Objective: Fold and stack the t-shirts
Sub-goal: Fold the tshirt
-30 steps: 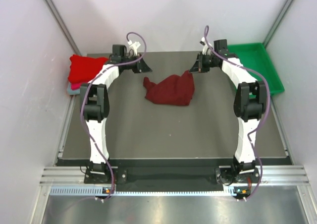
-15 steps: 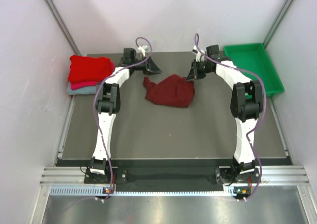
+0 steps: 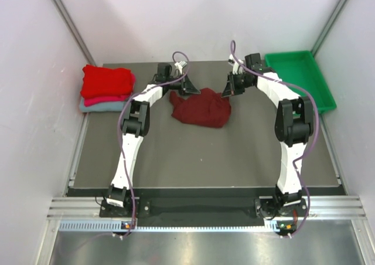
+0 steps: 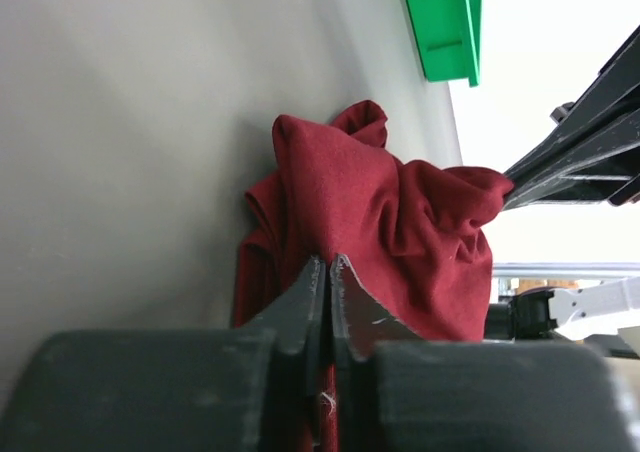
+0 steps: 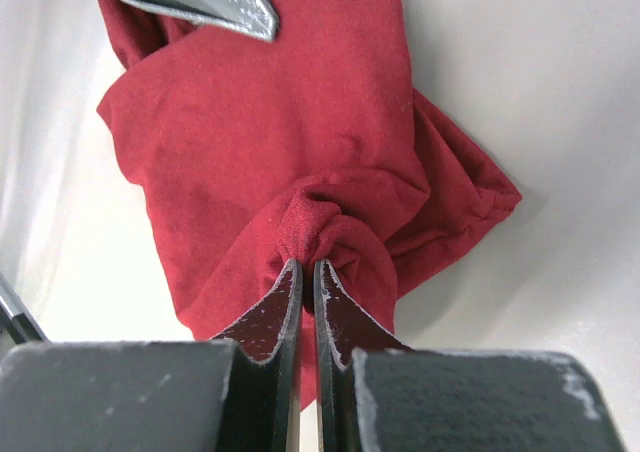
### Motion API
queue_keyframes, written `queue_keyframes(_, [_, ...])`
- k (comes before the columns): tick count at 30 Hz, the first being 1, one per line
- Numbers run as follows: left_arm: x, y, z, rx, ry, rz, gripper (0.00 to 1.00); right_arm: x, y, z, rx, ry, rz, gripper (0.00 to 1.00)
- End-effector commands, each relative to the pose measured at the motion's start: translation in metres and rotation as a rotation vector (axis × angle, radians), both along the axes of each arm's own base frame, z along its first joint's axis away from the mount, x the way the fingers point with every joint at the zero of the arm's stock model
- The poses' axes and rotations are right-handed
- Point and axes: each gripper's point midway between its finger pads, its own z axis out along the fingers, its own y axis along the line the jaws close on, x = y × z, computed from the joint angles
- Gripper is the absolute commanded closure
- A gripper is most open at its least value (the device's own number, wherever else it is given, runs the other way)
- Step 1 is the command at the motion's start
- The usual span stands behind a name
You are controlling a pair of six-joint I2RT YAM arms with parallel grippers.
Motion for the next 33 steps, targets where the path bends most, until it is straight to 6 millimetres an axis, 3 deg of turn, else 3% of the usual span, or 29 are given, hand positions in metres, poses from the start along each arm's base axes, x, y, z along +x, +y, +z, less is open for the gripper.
queue_keyframes(1, [0.012, 0.000, 0.036, -0.043, -0.139, -0.012, 0.98, -0.006, 0.008, 0.026, 0.002, -0.068, 0.028, 1.00])
queue_keyframes(7, [0.025, 0.017, 0.067, -0.034, -0.190, 0.046, 1.00, -0.003, 0.016, 0.031, -0.008, -0.093, 0.036, 1.00])
queue_keyframes(8, [0.024, 0.022, 0.082, -0.032, -0.197, 0.051, 1.00, -0.001, 0.015, 0.030, -0.023, -0.096, 0.025, 1.00])
queue_keyframes(10, [0.017, 0.039, 0.081, -0.016, -0.123, 0.069, 1.00, 0.002, 0.016, 0.034, -0.027, -0.111, 0.023, 1.00])
queue_keyframes(11, [0.009, 0.045, 0.105, -0.028, -0.138, 0.066, 1.00, 0.003, 0.017, 0.034, -0.025, -0.112, 0.027, 1.00])
queue_keyframes(12, [0.000, 0.054, 0.094, -0.020, -0.089, 0.072, 1.00, 0.004, 0.019, 0.035, -0.021, -0.117, 0.030, 1.00])
queue_keyframes(13, [-0.008, 0.059, 0.098, -0.016, -0.066, 0.068, 1.00, 0.004, 0.021, 0.037, -0.017, -0.120, 0.036, 1.00])
queue_keyframes(14, [-0.016, 0.064, 0.118, -0.003, -0.120, 0.067, 1.00, 0.002, 0.026, 0.038, -0.013, -0.122, 0.047, 1.00])
queue_keyframes(16, [-0.033, 0.073, 0.112, 0.030, -0.090, 0.063, 1.00, 0.002, 0.031, 0.041, -0.006, -0.134, 0.057, 1.00])
queue_keyframes(17, [-0.044, 0.075, 0.126, 0.038, -0.107, 0.055, 1.00, -0.001, 0.036, 0.046, 0.001, -0.142, 0.068, 1.00])
queue_keyframes(19, [-0.060, 0.078, 0.123, 0.055, -0.078, 0.046, 1.00, -0.002, 0.041, 0.055, 0.008, -0.160, 0.075, 1.00])
queue_keyframes(22, [-0.082, 0.083, 0.147, 0.078, -0.094, 0.042, 1.00, -0.003, 0.047, 0.069, 0.011, -0.197, 0.081, 1.00])
queue_keyframes(26, [-0.112, 0.086, 0.154, 0.086, -0.008, 0.020, 1.00, -0.008, 0.056, 0.077, 0.020, -0.211, 0.104, 1.00])
queue_keyframes(30, [-0.153, 0.097, 0.141, 0.183, 0.112, -0.025, 1.00, -0.019, 0.061, 0.095, 0.045, -0.219, 0.120, 1.00])
queue_keyframes(33, [-0.178, 0.110, 0.115, 0.286, 0.112, -0.074, 1.00, -0.032, 0.060, 0.107, 0.056, -0.225, 0.139, 1.00])
